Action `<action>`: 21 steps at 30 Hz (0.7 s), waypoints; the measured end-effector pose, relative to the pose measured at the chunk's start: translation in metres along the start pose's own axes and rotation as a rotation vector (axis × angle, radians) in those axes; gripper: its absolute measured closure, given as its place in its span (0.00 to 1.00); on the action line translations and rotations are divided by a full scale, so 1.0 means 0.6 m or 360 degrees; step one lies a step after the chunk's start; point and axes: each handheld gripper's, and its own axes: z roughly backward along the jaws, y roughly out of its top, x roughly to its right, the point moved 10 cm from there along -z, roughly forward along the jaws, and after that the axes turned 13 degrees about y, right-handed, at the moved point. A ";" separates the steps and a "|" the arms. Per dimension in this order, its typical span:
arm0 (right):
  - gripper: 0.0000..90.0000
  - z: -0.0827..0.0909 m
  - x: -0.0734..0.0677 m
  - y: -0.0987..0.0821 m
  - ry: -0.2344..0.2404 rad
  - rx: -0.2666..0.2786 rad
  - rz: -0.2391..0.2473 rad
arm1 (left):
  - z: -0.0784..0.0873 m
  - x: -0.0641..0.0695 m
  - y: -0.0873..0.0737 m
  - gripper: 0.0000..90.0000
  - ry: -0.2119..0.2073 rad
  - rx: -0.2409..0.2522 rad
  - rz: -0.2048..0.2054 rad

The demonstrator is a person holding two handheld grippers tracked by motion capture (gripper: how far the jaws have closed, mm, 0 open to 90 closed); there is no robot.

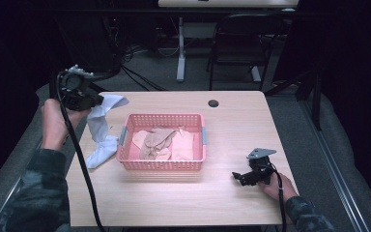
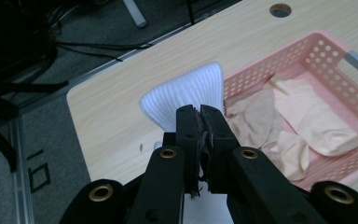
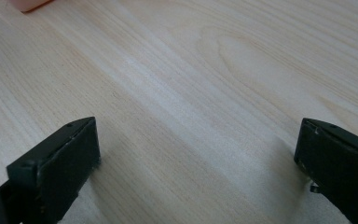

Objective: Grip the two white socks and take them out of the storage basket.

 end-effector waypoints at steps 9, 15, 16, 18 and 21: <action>0.00 0.000 0.000 0.000 0.0000 -0.0001 -0.0001 | -0.022 -0.040 -0.046 0.96 0.0044 -0.0083 0.0085; 0.00 0.000 0.000 0.000 0.0000 -0.0003 -0.0001 | -0.042 -0.059 -0.082 0.96 0.0066 -0.0158 0.0129; 0.00 0.000 0.000 0.000 0.0001 -0.0003 -0.0001 | -0.044 -0.061 -0.087 0.96 0.0071 -0.0168 0.0135; 0.00 0.000 0.000 0.000 0.0000 -0.0003 -0.0001 | -0.051 -0.065 -0.100 0.96 0.0073 -0.0193 0.0150; 0.00 0.000 0.000 0.000 0.0001 -0.0003 -0.0001 | -0.061 -0.069 -0.116 0.96 0.0080 -0.0219 0.0179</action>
